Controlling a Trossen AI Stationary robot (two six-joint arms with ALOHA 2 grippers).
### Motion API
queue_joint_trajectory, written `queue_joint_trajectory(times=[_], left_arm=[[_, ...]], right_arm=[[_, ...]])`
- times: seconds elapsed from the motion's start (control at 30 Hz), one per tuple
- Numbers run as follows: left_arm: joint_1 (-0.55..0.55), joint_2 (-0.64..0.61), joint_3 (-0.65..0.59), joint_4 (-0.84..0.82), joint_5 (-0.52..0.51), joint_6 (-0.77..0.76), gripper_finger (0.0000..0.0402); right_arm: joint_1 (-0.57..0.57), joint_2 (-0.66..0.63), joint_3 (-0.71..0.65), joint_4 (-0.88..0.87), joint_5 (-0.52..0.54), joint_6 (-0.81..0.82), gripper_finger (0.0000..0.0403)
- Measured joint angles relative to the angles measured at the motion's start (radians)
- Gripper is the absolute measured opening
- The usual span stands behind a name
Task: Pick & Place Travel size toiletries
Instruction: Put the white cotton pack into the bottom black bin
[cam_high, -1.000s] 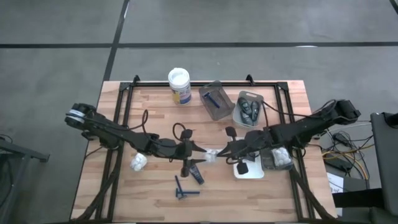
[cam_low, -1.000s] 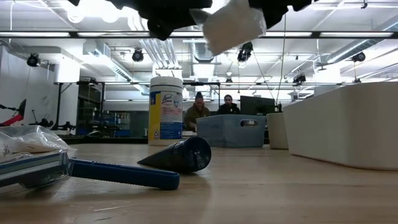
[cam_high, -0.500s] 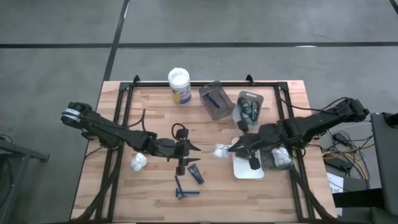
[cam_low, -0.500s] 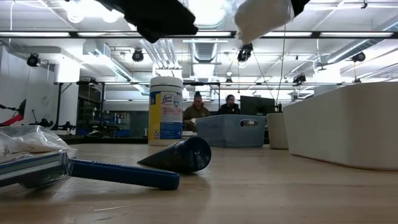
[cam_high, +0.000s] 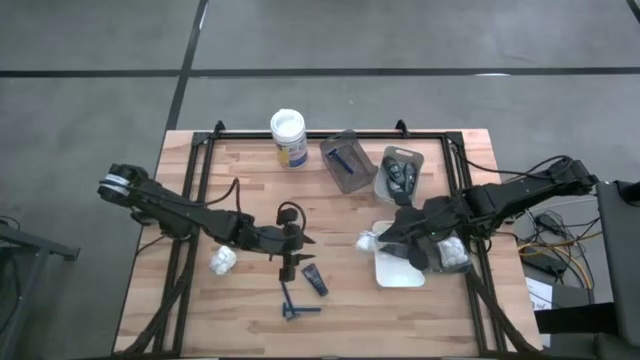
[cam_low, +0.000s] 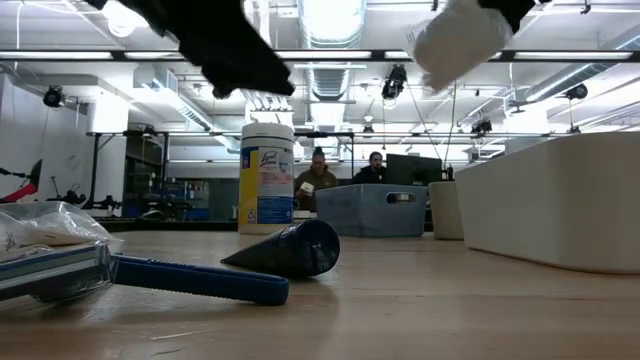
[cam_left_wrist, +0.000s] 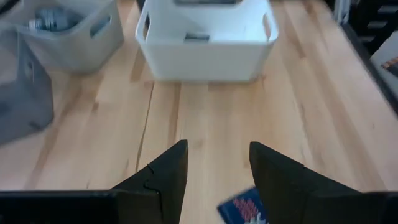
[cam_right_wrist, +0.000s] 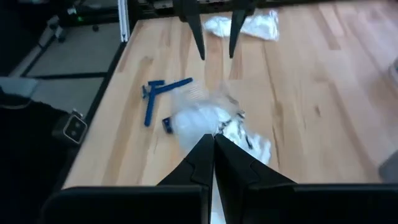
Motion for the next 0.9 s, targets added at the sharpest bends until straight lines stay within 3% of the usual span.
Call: queue_joint_trajectory(times=[0.6, 0.9], left_arm=[[-0.008, 0.000, -0.086, 0.060, 0.002, -0.095, 0.0177], [-0.008, 0.000, -0.095, 0.057, 0.001, -0.075, 0.0177]], right_arm=[[0.001, -0.202, -0.001, -0.293, -0.059, 0.367, 0.0008], [0.001, -0.310, -0.001, -0.341, 0.083, 0.361, 0.0008]])
